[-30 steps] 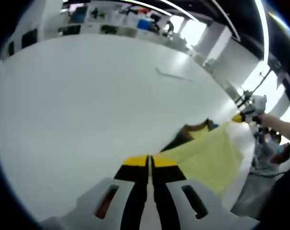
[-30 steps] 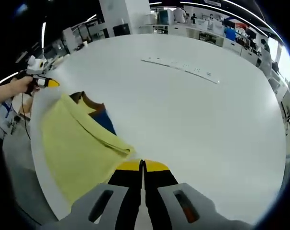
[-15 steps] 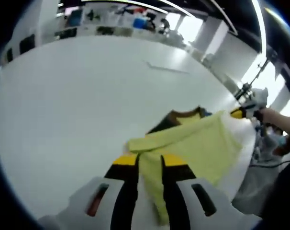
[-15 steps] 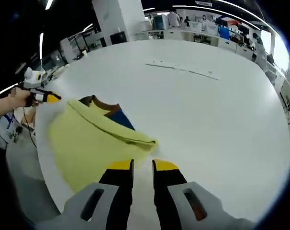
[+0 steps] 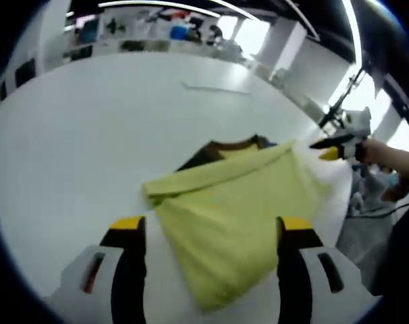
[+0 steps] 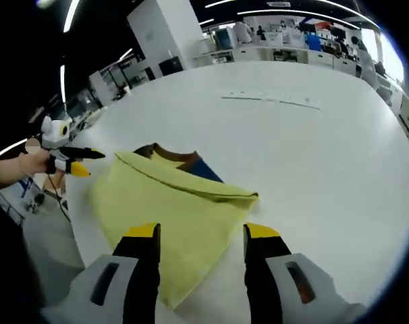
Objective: Fold the garment on the visible template until the final outline fits inside the template.
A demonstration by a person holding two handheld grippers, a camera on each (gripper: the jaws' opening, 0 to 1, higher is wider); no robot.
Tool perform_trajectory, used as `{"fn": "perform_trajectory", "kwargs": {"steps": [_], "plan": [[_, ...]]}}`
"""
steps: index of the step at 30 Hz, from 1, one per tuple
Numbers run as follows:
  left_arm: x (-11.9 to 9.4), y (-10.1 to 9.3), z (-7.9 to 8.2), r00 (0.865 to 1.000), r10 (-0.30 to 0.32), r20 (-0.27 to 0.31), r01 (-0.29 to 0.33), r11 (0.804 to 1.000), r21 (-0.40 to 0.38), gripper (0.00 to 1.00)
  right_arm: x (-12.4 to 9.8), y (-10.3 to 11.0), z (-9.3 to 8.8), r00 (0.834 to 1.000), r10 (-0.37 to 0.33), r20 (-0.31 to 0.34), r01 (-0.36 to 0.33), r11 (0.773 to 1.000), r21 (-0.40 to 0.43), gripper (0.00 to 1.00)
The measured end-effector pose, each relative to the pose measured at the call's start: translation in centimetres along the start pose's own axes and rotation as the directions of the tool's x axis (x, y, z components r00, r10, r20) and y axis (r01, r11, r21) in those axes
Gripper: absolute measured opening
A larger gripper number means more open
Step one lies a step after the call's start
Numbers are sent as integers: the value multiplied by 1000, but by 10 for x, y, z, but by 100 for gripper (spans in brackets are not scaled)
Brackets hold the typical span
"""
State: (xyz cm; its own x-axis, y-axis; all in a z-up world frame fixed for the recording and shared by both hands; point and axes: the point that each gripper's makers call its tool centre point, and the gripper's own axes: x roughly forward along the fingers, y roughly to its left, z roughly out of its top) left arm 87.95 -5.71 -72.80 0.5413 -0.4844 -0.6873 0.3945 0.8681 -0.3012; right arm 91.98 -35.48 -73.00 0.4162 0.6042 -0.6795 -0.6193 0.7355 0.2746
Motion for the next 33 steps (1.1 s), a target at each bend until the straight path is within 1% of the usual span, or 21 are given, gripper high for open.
{"fn": "perform_trajectory", "kwargs": {"steps": [3,4,7,9,13,18,22,25,29,33], "plan": [[-2,-4,0,1000,-18,-5,18,1000,7,88,-2,5,-2,1000,19,4,-19,1000,8,64],[-3,-6,-1,999,-31,-8,31,1000,4,91,-2,6,-2,1000,24,4,-24,1000,11,70],[-5,-10,-3,999,-48,-15,48,999,7,99,-3,11,-6,999,43,4,-43,999,32,84],[-6,-14,-5,998,-62,-26,62,998,16,100,-3,14,-8,999,50,7,-51,998,41,88],[-8,-16,-5,997,-74,-25,74,997,20,100,-3,19,-9,998,67,18,-68,996,51,97],[-7,-16,-4,997,-76,-18,76,997,12,100,-1,22,-7,997,75,25,-76,996,39,93],[-5,-20,-2,996,-89,-19,89,996,22,99,1,26,-4,996,89,31,-90,996,21,79],[-1,-23,0,995,-102,-15,102,994,27,99,6,26,-4,996,88,30,-88,996,5,70],[8,-28,-1,993,-119,-25,120,992,41,98,15,27,-2,995,99,29,-99,995,3,70],[17,-30,-3,991,-128,-36,130,990,50,97,24,27,-2,994,109,14,-108,994,-4,69]]}}
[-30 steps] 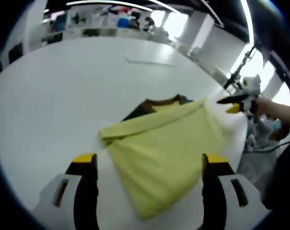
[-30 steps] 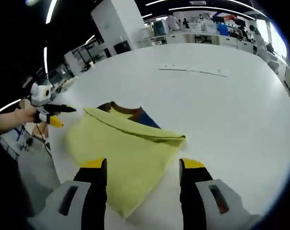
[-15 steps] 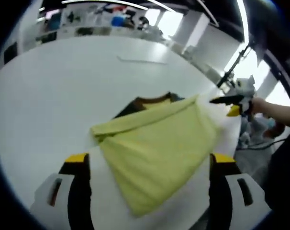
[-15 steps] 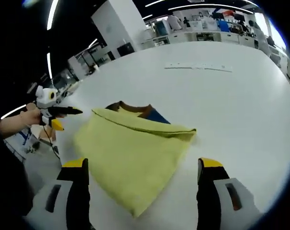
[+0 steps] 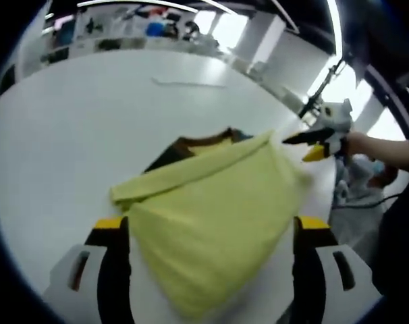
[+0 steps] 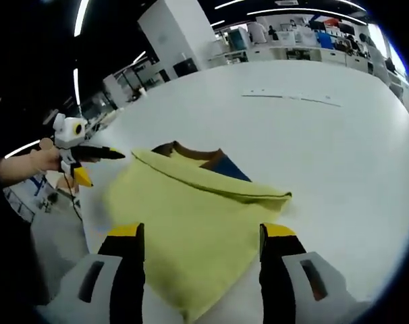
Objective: Fold the garment on the visible template until the final outline fits inside the template.
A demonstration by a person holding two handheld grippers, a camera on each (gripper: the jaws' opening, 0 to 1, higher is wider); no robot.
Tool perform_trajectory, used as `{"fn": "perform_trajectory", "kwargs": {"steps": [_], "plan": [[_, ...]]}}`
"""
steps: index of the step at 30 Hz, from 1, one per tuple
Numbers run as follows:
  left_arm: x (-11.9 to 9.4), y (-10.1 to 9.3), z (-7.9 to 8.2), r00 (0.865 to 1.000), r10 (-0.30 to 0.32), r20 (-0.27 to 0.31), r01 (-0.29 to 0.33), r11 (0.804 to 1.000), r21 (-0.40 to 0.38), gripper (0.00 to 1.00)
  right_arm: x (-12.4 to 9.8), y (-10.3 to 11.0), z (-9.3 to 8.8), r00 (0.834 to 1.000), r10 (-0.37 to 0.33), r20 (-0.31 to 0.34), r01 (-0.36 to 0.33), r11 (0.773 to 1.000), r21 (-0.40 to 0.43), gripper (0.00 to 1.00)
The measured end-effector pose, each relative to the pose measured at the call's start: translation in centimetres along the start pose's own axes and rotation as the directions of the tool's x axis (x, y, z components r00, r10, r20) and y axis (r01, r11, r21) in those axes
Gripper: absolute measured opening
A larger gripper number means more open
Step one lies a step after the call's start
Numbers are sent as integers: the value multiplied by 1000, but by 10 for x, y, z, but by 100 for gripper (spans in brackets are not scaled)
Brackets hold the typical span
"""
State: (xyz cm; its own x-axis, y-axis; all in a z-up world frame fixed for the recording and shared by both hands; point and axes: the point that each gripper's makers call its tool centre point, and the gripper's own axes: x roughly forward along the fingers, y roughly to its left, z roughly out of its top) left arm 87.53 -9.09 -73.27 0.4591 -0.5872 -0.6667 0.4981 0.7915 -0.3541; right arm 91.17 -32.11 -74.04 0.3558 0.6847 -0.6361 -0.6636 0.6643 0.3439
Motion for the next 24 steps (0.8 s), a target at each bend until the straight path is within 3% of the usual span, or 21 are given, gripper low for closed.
{"fn": "perform_trajectory", "kwargs": {"steps": [24], "plan": [[29,11,6,1000,-19,-23,19,1000,7,94,37,-7,10,999,32,-16,-32,999,-13,63]]}}
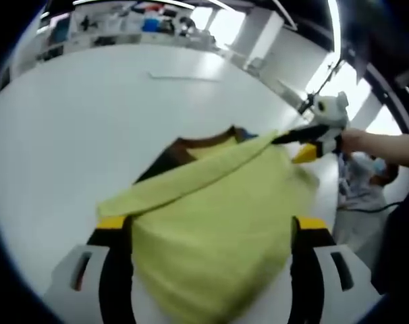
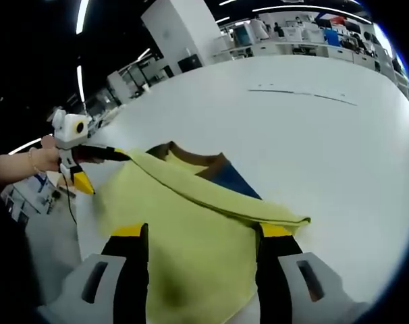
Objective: Fold the garment on the visible template until the final outline fits inside the template.
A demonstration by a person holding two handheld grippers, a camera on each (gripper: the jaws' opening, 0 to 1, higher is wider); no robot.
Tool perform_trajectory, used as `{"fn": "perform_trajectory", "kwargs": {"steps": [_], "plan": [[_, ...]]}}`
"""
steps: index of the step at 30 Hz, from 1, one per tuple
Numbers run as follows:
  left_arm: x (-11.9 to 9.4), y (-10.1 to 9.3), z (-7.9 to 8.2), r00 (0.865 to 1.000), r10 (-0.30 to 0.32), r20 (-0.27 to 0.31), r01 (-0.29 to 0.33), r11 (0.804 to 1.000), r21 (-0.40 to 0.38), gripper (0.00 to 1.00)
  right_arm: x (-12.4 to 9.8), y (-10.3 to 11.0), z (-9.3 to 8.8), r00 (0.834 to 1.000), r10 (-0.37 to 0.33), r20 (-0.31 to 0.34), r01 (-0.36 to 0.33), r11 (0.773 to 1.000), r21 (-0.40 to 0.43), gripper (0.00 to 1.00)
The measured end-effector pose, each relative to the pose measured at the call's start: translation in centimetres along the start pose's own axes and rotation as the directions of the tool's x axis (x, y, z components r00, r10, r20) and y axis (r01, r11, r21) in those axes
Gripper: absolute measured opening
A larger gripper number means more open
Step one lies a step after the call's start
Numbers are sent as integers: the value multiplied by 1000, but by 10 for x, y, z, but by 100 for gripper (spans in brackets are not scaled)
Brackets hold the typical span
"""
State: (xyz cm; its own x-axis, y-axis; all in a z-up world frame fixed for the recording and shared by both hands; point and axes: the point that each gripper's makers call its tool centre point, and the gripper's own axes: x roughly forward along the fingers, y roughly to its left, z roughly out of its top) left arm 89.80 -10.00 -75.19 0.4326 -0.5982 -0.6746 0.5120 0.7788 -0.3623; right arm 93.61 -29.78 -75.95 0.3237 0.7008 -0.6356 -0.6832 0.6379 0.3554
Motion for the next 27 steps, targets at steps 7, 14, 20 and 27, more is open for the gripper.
{"fn": "perform_trajectory", "kwargs": {"steps": [7,14,20,27], "plan": [[5,12,6,1000,15,12,-15,1000,-13,89,4,-11,4,1000,-25,15,25,1000,8,55],[10,25,14,999,40,29,-39,999,-28,83,8,-15,9,999,-38,13,38,999,-2,53],[14,33,21,999,46,28,-46,999,-16,81,11,-21,14,999,-42,10,42,999,-7,52],[17,44,30,998,49,33,-48,999,-22,77,15,-30,19,999,-48,3,48,999,-13,50]]}}
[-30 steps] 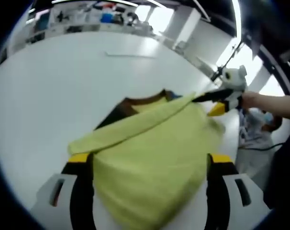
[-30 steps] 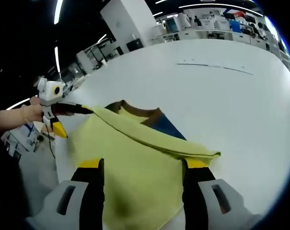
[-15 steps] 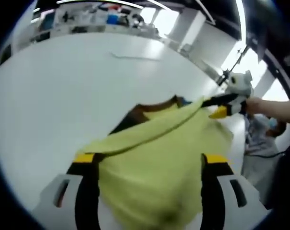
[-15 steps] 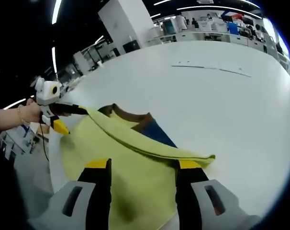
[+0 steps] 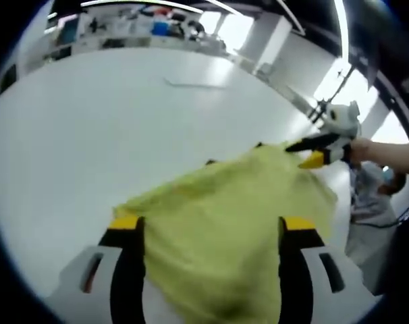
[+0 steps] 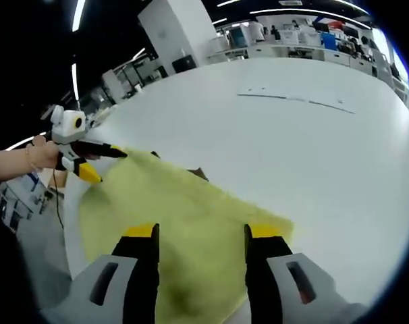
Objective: Fold the garment on the visible template until the final outline fits inside the template.
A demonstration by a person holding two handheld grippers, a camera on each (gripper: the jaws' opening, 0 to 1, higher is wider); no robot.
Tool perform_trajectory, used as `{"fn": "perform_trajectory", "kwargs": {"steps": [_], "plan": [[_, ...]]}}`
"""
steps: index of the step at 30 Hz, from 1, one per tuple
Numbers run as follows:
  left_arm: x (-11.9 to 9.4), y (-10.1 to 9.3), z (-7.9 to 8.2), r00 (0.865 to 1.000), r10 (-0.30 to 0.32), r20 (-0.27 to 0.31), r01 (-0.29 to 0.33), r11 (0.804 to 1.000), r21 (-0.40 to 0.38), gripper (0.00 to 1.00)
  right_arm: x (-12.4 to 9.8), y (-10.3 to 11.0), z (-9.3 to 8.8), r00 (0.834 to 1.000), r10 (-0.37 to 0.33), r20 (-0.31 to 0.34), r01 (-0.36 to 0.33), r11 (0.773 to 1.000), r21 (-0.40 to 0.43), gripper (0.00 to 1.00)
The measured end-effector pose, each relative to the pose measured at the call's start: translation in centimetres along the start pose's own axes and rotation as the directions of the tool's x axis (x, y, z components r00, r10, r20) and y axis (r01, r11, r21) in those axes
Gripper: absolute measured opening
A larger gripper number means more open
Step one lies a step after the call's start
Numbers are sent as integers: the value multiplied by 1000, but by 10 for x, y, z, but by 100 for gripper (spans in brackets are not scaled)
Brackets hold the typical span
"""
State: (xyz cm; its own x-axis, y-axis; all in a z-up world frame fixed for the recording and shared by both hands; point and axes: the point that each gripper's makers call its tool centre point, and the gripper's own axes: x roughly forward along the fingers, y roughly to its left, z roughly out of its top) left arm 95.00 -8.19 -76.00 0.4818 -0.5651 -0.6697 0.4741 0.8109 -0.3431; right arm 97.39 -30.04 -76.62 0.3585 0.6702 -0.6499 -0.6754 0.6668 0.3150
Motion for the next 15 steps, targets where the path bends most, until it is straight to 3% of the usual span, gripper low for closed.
{"fn": "perform_trajectory", "kwargs": {"steps": [15], "plan": [[1,7,9,1000,19,15,-18,1000,-4,77,3,-13,7,1000,-10,-8,10,1000,-6,47]]}}
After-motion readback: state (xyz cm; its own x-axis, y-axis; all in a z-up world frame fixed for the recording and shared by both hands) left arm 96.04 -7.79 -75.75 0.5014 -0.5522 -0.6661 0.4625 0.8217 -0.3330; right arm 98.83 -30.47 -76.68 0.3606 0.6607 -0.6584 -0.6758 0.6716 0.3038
